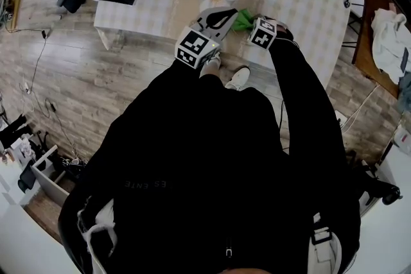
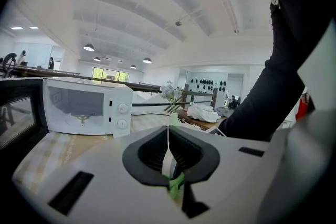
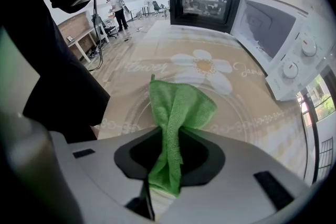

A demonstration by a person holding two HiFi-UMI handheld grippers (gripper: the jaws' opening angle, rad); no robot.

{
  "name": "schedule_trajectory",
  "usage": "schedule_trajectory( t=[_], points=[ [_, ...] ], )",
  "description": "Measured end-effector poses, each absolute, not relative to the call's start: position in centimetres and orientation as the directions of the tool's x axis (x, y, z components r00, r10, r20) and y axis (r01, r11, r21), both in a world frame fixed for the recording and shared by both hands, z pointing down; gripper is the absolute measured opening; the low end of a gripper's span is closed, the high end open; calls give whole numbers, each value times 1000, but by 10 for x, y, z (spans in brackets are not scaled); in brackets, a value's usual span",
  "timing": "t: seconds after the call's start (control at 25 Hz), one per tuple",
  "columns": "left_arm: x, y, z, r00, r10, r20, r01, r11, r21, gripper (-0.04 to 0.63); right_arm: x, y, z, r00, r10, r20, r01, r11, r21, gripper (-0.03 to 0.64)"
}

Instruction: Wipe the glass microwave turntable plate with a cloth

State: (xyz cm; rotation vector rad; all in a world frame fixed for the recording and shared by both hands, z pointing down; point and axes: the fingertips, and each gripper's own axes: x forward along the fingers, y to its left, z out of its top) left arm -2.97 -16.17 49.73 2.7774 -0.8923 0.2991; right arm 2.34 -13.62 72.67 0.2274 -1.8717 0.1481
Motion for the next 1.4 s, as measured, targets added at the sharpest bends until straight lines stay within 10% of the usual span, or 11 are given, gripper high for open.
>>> schedule_trajectory(
  t=[1.4],
  points=[
    [14, -123, 485, 784, -565, 256, -601, -794, 88, 21, 39, -77, 693, -391, -93, 916, -216, 976, 7, 109]
  ],
)
